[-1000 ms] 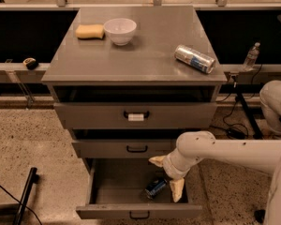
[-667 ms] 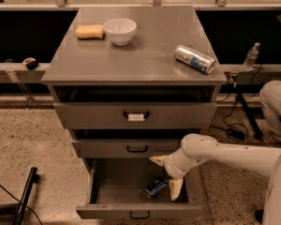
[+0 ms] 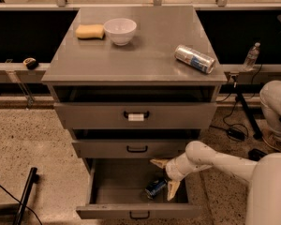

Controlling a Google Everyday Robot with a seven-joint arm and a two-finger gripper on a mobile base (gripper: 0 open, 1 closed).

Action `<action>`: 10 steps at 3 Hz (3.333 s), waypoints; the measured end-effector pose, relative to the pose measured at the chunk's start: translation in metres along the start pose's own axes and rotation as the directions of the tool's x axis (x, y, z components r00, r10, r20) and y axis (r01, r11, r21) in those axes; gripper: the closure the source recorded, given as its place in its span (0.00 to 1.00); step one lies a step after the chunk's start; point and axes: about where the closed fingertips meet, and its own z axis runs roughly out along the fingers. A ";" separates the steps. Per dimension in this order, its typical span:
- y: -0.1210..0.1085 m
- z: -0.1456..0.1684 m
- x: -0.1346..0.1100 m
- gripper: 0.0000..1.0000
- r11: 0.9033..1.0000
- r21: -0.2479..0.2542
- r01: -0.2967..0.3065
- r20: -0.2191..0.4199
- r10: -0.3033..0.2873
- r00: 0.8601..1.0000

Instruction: Pick pepsi can from bottom drawer and place on counter

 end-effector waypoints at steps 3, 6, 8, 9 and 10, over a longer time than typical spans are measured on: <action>0.011 0.103 0.049 0.27 0.991 -0.055 -0.119 0.050 0.122 0.991; 0.014 0.141 0.083 0.34 0.982 -0.040 -0.186 0.000 0.187 0.982; 0.025 0.168 0.102 0.29 0.981 0.000 -0.196 -0.007 0.196 0.981; 0.028 0.173 0.103 0.48 0.980 0.017 -0.200 0.005 0.200 0.980; 0.026 0.158 0.089 0.79 0.972 0.090 -0.215 0.098 0.206 0.974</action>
Offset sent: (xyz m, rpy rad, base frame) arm 0.0121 0.0329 -0.1155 0.0174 0.1408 -0.0179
